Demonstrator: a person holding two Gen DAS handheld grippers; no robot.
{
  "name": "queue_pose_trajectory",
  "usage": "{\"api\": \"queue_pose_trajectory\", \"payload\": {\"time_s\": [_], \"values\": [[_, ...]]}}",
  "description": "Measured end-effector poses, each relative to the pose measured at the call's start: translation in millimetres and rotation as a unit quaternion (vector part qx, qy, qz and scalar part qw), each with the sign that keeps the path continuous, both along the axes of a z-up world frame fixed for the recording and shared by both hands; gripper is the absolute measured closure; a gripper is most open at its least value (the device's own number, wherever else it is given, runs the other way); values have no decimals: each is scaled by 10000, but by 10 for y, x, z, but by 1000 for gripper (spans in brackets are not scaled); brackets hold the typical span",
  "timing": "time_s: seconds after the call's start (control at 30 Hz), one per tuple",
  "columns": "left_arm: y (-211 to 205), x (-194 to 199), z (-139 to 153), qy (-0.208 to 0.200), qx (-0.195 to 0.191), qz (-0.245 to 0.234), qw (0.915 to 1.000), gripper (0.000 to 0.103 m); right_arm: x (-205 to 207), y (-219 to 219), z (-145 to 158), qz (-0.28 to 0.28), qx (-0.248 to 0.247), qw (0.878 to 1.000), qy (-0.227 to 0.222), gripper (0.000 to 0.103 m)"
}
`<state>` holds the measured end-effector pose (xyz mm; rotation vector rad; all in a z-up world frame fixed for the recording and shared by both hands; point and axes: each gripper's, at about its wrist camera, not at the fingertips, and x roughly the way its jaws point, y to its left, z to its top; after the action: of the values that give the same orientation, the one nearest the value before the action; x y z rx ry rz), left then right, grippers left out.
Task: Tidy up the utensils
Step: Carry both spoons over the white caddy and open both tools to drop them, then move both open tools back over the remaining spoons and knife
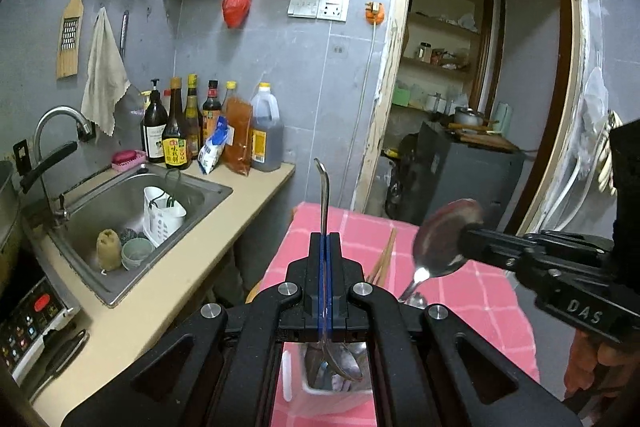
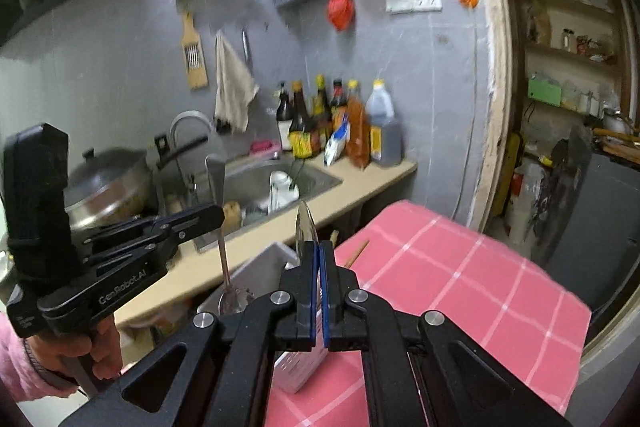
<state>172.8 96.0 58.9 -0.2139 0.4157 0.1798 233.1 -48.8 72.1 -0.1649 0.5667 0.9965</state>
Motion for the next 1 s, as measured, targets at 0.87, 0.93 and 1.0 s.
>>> {"api": "queue_pose_trajectory", "payload": {"time_s": [0.87, 0.93, 1.0], "values": [[154, -236, -236, 39, -679, -281, 9973, 86, -87, -259, -358, -648, 144, 9964, 531, 79], [94, -312, -164, -129, -609, -292, 9976, 76, -101, -439, -328, -866, 241, 9947, 503, 68], [6, -379, -102, -279, -503, -299, 9979, 66, -113, -661, -320, -1125, 265, 9922, 461, 63]]}}
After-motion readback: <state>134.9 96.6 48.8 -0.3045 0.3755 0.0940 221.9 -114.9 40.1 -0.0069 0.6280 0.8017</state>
